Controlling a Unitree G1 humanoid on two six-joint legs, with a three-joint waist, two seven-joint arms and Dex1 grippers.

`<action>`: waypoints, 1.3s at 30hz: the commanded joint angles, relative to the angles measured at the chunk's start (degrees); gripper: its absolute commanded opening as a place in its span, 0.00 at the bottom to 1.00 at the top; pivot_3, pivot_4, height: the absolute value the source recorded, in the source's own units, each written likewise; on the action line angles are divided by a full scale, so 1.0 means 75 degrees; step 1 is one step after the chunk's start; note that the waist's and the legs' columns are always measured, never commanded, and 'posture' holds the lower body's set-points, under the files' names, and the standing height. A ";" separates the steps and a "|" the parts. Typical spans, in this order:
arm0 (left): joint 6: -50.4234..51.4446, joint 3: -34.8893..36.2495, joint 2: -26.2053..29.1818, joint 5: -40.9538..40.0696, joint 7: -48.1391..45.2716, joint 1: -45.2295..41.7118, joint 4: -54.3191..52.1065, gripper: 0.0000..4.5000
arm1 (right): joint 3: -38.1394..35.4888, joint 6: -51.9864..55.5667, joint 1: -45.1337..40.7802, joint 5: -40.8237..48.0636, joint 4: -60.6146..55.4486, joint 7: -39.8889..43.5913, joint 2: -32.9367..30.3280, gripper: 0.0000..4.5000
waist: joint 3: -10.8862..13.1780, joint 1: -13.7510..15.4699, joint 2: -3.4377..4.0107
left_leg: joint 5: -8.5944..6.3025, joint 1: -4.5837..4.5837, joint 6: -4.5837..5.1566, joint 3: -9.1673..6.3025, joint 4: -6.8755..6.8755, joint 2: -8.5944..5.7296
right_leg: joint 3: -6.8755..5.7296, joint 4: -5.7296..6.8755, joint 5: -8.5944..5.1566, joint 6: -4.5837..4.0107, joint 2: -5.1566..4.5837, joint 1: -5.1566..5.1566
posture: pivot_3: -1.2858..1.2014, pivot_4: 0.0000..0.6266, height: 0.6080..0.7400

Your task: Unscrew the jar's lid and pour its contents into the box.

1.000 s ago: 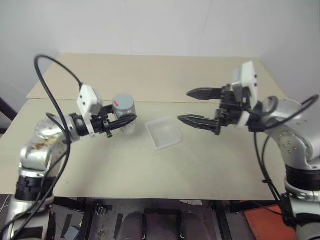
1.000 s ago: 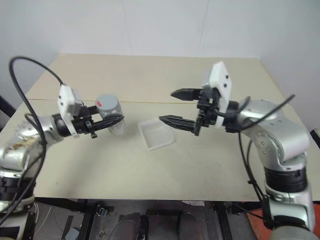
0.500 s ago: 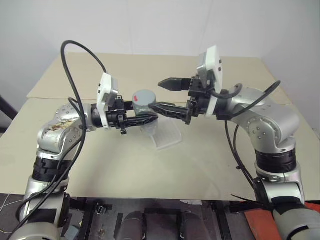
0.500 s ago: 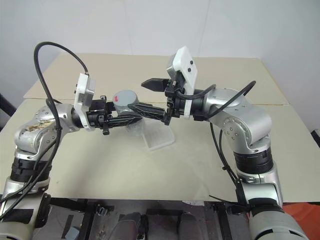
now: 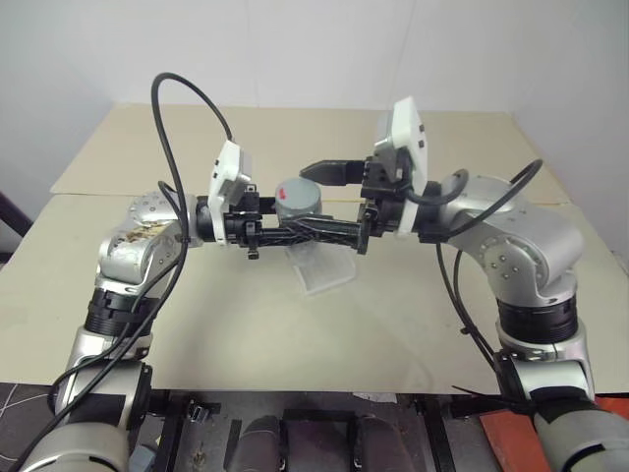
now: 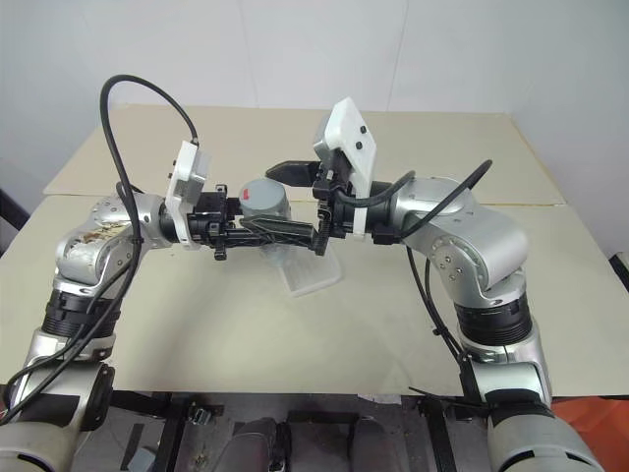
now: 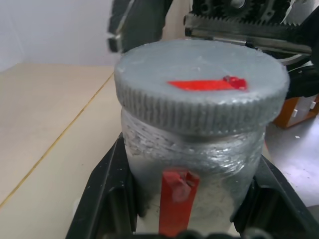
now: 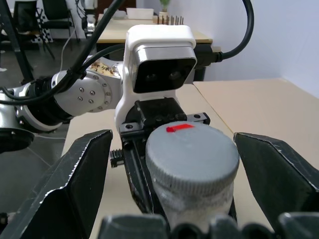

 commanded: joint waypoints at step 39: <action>0.0279 0.0186 0.0303 -0.1061 -0.1702 0.0198 -0.1343 0.43 | 0.0734 -0.2843 -0.1835 -0.0546 0.4089 0.5775 0.1419 0.62 | 0.0002 -0.0089 0.0003 | 0.0001 0.0005 -0.0002 -0.0002 0.0000 0.0002 | 0.0001 0.0007 0.0000 0.0001 0.0004 -0.0003 | 0.52 0.24 1.00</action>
